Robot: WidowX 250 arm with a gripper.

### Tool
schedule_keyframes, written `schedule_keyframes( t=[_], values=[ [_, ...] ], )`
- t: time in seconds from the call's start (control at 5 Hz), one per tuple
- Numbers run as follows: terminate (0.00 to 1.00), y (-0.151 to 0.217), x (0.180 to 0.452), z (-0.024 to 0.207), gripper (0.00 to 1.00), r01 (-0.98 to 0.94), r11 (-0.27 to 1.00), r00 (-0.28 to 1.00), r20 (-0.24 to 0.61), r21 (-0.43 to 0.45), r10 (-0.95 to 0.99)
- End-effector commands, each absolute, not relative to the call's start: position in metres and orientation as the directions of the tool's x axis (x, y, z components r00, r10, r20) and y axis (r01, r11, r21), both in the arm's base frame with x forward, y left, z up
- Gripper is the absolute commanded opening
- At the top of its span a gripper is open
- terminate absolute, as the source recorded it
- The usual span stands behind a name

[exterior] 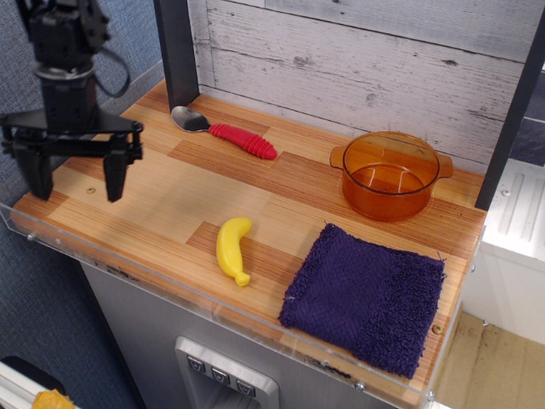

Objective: Take the bowl and place it on the right of the banana.

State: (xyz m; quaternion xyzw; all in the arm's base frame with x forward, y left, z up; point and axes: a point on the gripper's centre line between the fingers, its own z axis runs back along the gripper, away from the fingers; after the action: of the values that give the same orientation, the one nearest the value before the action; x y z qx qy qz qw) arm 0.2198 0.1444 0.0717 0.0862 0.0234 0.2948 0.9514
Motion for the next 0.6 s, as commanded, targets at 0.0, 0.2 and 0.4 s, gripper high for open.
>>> schedule_keyframes(
  t=[0.0,0.2,0.4],
  values=[
    [0.00,0.114,0.240,0.105,1.00,-0.510,0.852,0.859,0.119,0.118,0.498],
    [0.00,0.081,0.263,0.113,1.00,-0.362,0.931,0.916,0.200,0.039,0.348],
    [0.00,0.050,0.288,0.118,1.00,-0.145,0.989,0.956,0.258,-0.005,0.141]
  ],
)
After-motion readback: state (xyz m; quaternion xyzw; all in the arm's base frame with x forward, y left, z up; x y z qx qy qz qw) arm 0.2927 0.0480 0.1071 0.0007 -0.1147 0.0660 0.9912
